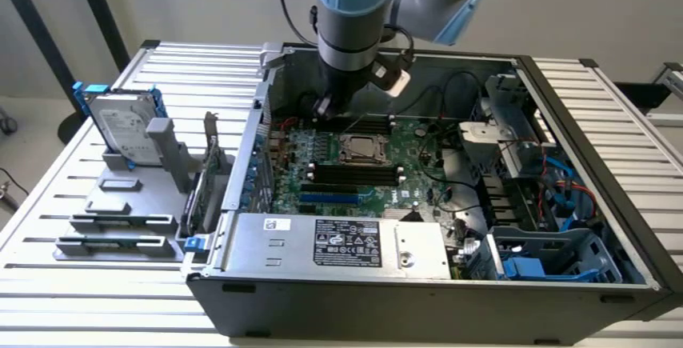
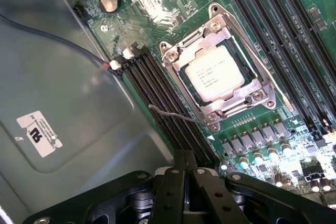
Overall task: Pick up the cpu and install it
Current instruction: 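Install the first cpu locking lever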
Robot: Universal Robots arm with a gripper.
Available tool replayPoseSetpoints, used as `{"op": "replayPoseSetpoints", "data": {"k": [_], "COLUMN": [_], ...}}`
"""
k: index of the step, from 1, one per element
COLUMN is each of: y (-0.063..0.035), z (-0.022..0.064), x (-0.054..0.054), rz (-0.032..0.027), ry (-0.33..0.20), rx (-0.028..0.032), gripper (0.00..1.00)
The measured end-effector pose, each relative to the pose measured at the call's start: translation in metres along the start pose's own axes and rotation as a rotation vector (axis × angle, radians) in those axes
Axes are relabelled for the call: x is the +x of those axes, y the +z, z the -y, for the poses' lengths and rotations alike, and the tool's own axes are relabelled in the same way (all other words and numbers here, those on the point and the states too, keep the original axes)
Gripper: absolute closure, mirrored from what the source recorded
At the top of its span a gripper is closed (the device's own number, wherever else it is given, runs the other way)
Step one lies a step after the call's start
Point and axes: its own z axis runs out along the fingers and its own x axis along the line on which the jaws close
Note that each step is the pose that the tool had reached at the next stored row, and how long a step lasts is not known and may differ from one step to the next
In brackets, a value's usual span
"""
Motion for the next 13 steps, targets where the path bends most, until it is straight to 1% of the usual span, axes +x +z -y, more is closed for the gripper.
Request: {"op": "replayPoseSetpoints", "data": {"k": [1,4,5,6,8,13], "y": [0.0009,0.0032,0.0041,0.0052,0.0078,0.0161], "z": [-0.0002,-0.0008,-0.0009,-0.001,-0.0012,-0.0012], "x": [0.0,-0.001,-0.001,-0.002,-0.002,-0.002], "rz": [0.0017,0.0149,0.0172,0.0181,0.0181,0.0172], "ry": [-0.001,-0.002,-0.002,-0.002,-0.003,-0.003], "rx": [-0.0029,-0.0159,-0.0189,-0.0208,-0.0229,-0.0251], "gripper": [0.89,0.89,0.89,0.89,0.89,0.89]}}
